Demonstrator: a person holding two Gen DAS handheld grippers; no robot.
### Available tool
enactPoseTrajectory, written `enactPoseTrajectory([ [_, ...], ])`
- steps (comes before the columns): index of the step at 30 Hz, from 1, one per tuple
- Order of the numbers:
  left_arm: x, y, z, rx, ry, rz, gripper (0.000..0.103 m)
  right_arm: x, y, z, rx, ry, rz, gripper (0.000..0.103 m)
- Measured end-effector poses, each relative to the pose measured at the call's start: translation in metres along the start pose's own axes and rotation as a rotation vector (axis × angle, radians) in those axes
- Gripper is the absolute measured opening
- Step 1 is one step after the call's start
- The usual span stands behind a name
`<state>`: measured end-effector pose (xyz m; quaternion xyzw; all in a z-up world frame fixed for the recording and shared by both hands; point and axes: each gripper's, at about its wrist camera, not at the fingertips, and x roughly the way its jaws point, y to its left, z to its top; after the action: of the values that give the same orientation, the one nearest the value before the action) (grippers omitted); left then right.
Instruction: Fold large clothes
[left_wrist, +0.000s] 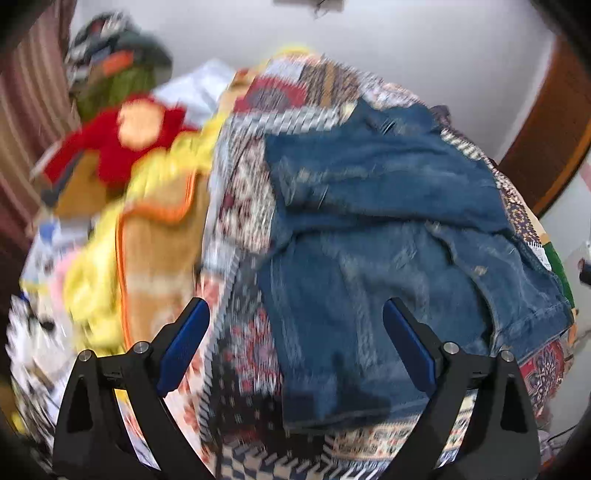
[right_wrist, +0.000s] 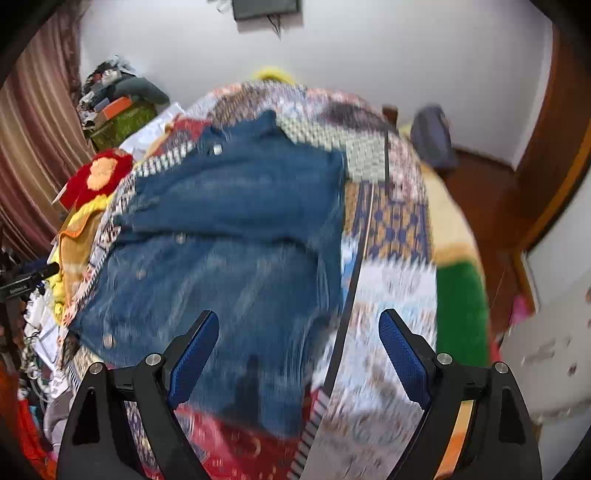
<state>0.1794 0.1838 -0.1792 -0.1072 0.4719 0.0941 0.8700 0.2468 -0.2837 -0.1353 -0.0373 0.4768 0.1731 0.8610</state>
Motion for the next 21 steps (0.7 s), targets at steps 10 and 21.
enactPoseTrajectory([
  [10, 0.045, 0.031, -0.072, -0.245, 0.185, -0.069, 0.095, 0.037, -0.008, -0.053, 0.150, 0.095, 0.093, 0.079],
  [21, 0.062, 0.016, -0.083, -0.328, 0.204, -0.291, 0.057, 0.047, 0.002, -0.051, 0.136, 0.082, 0.197, 0.033],
])
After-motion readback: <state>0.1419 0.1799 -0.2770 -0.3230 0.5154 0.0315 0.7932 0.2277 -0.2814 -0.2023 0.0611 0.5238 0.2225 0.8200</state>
